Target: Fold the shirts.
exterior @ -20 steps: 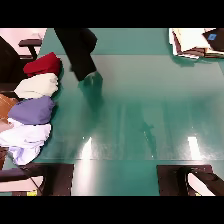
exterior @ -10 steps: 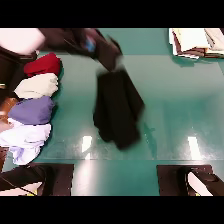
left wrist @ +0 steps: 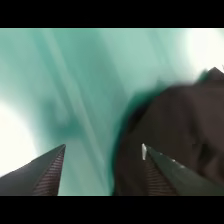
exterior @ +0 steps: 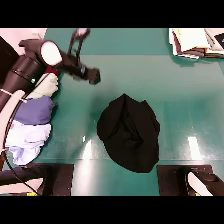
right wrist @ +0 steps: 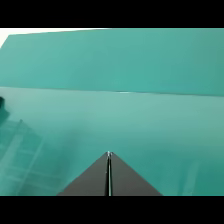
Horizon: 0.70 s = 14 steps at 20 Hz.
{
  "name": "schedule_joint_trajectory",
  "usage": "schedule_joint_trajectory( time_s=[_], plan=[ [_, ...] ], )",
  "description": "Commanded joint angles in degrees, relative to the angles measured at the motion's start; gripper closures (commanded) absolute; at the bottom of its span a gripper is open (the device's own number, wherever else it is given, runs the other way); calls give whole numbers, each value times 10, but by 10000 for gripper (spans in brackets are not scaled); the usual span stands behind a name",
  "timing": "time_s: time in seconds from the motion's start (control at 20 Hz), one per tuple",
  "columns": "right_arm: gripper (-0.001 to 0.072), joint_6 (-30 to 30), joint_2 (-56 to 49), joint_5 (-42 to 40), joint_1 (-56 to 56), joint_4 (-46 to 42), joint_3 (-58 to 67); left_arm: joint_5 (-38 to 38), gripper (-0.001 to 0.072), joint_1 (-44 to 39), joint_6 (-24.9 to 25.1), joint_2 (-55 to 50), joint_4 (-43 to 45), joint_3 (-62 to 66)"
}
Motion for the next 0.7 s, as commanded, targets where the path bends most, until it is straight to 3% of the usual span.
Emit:
schedule_joint_trajectory(
  time_s=[0.0, 0.2, 0.25, 0.35, 0.55, 0.6, 0.65],
  plan=[
    [696, 0, 0, 4, 0, 0, 0, 13, 133, 31, 42, -1, -106, -139],
    [696, 0, 0, 7, 0, 0, 0, 68, 133, -2, 96, -1, -175, -265],
    [696, 0, 0, 7, 0, 0, 0, 89, 133, -14, 99, -1, -180, -280],
    [696, 0, 0, 10, 0, 0, 0, 115, 211, -36, 99, -4, -181, -288],
    [696, 0, 0, 31, -1, 0, 0, 131, 214, -42, 92, -14, -179, -287],
    [696, 0, 0, 37, -1, 0, -1, 131, 276, -42, 92, -14, -176, -284],
    [696, 0, 0, 46, -1, -2, -1, 131, 572, -42, 93, -13, -171, -278]
  ],
)
